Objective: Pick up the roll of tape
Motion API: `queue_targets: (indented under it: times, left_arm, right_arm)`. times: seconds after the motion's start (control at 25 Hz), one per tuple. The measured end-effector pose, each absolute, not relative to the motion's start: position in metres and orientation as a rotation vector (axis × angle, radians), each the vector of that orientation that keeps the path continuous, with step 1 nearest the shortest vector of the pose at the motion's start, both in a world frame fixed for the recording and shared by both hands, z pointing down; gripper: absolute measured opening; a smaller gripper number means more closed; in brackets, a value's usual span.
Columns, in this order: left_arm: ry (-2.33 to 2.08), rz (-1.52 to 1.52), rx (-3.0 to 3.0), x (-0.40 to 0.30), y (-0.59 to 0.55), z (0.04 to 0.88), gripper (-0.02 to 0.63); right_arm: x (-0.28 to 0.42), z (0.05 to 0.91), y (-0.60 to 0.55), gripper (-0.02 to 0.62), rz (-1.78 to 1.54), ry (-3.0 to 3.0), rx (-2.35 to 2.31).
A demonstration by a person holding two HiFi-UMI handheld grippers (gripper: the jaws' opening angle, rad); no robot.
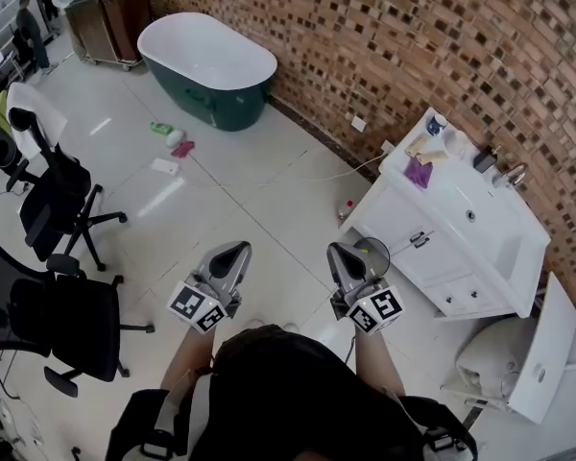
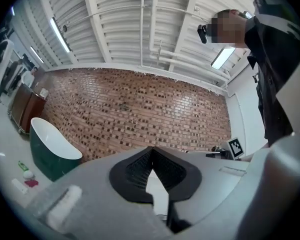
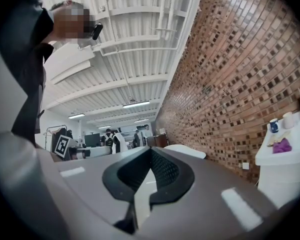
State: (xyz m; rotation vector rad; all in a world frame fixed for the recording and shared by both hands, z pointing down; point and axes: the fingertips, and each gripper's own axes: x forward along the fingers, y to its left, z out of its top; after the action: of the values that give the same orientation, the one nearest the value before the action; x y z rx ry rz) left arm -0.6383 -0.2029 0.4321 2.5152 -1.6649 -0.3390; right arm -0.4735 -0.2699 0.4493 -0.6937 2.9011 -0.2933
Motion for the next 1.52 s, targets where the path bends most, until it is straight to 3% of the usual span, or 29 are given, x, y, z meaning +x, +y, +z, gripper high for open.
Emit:
queue_targets:
  times: [0.68, 1.24, 1.52]
  left_arm:
    - [-1.042, -0.297, 2.798, -0.535, -0.266, 0.430, 0.002]
    - [-0.447, -0.280, 2.839, -0.422, -0.255, 0.450, 0.002]
    - [-0.304, -0.232, 2.856, -0.351, -0.241, 0.454, 0.002]
  right_arm:
    - [-0.350, 0.445, -0.255, 0.006, -0.256, 2.591, -1.345]
    - [-0.240, 0.460, -0.143, 0.006, -0.249, 2.229, -1.970]
    - [-0.179, 0.463, -0.111, 0.006, -0.216, 2.081, -2.065]
